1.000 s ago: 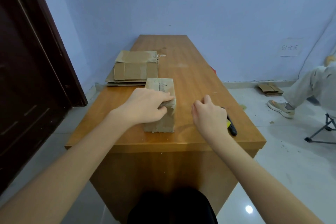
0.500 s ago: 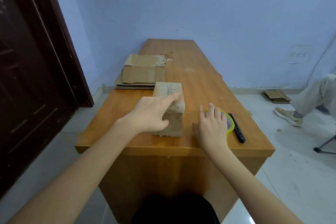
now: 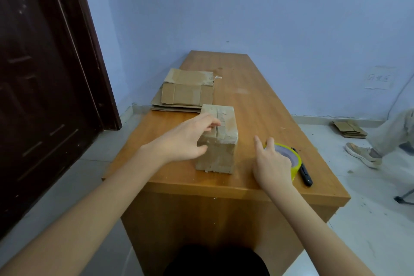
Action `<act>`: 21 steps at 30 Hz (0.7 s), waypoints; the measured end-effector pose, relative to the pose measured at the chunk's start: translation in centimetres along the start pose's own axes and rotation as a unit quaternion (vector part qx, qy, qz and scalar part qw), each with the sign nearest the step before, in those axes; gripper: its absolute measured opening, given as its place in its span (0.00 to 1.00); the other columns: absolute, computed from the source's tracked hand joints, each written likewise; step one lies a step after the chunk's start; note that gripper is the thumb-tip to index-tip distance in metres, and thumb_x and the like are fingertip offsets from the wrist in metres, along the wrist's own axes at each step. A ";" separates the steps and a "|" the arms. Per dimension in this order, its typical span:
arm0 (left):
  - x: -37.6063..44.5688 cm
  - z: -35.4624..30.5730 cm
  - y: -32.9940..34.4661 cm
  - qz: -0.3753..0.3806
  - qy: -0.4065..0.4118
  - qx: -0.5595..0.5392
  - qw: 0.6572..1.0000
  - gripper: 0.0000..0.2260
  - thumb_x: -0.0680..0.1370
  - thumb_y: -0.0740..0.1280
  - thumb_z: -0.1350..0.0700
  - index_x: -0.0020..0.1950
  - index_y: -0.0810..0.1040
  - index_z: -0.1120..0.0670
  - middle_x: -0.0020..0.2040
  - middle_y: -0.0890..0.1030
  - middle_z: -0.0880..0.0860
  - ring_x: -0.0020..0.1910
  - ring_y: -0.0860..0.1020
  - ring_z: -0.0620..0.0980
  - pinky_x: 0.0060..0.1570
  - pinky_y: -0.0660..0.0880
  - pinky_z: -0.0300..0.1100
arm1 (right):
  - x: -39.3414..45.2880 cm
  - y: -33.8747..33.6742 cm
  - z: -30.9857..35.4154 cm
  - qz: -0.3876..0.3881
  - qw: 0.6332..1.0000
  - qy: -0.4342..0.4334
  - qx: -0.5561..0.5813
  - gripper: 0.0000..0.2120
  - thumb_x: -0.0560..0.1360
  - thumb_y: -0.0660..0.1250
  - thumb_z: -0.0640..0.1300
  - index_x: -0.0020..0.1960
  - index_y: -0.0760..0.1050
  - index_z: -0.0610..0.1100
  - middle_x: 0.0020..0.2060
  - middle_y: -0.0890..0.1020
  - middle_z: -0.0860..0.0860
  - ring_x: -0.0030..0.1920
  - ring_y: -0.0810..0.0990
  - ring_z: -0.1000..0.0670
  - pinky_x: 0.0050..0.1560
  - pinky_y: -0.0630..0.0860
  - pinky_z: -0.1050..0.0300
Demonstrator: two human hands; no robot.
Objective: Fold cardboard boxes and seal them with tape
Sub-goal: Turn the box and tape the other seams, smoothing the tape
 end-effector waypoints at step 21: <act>1.3 3.9 -1.1 0.059 0.025 -0.062 0.996 0.23 0.71 0.75 0.57 0.64 0.74 0.47 0.66 0.72 0.42 0.64 0.69 0.37 0.59 0.63 0.23 | 2.9 -4.8 3.8 0.143 0.825 -0.292 0.462 0.27 0.71 0.74 0.40 0.68 0.72 0.49 0.68 0.72 0.60 0.71 0.61 0.66 0.68 0.58 0.74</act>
Point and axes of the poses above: each hand's wrist, its own x-axis towards the middle knuckle, its own y-axis out of the palm, z = x × y, the point moved 9 cm from there along x, towards the middle knuckle
